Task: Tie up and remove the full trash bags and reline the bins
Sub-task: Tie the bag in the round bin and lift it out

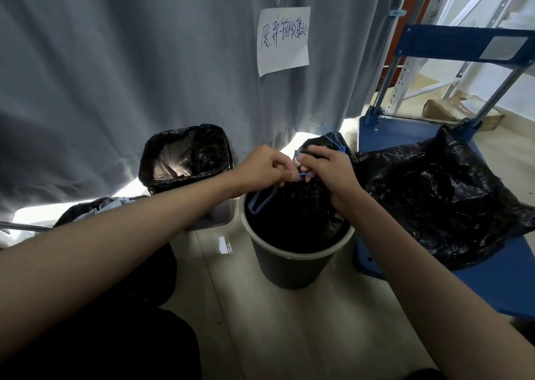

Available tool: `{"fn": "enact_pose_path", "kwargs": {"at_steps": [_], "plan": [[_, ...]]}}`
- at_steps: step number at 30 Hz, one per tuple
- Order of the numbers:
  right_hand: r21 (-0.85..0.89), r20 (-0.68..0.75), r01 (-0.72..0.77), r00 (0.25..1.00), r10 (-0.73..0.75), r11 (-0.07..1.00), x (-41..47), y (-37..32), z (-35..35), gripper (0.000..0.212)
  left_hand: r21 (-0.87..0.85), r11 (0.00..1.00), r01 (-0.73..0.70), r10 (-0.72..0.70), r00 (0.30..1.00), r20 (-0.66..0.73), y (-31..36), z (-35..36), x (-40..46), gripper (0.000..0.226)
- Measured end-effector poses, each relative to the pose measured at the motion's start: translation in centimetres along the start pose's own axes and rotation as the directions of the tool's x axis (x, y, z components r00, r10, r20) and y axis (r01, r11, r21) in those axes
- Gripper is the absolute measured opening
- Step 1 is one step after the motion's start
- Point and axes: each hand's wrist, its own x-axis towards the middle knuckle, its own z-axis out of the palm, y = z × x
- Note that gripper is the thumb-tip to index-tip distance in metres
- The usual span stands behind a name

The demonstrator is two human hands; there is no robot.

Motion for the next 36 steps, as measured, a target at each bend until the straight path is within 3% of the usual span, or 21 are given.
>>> {"fn": "enact_pose_path", "kwargs": {"at_steps": [3, 6, 10, 16, 23, 27, 32, 36], "plan": [[-0.001, 0.058, 0.06, 0.997, -0.06, 0.998, -0.2, -0.4, 0.1, 0.026, -0.247, 0.942, 0.227, -0.188, 0.967, 0.169, -0.3, -0.7, 0.2, 0.013], [-0.152, 0.173, 0.192, 0.971, -0.165, 0.97, -0.7, -0.5, 0.1, 0.017, -0.309, 0.901, 0.305, -0.241, 0.943, 0.23, -0.6, -1.3, 0.4, 0.014], [-0.384, 0.227, 0.326, 0.94, -0.253, 0.864, -1.0, -1.1, 0.1, 0.016, -0.313, 0.883, 0.349, -0.278, 0.928, 0.25, -0.9, -1.5, 0.5, 0.011], [-0.547, 0.227, 0.367, 0.93, -0.289, 0.752, -1.0, -0.9, 1.1, 0.033, -0.263, 0.892, 0.366, -0.294, 0.915, 0.275, -0.7, -1.6, 0.9, 0.009], [-0.651, 0.171, 0.377, 0.918, -0.357, 0.659, -0.7, -0.1, 2.0, 0.013, -0.218, 0.92, 0.326, -0.287, 0.938, 0.194, -0.7, -1.9, 0.9, 0.008], [-0.669, 0.156, 0.32, 0.943, -0.294, 0.67, -0.9, -0.6, 2.0, 0.006, -0.163, 0.949, 0.271, -0.243, 0.955, 0.172, -0.6, -2.3, 0.9, 0.01], [-0.43, 0.196, 0.082, 0.981, 0.004, 0.899, -1.2, -1.3, 0.6, 0.017, -0.128, 0.974, 0.188, -0.168, 0.974, 0.153, -0.3, -2.2, 0.8, 0.021], [-0.378, 0.197, -0.045, 0.972, 0.128, 0.925, -1.0, -1.9, 0.5, 0.017, -0.101, 0.986, 0.135, -0.123, 0.986, 0.116, -0.2, -2.1, 1.1, 0.018]]}}
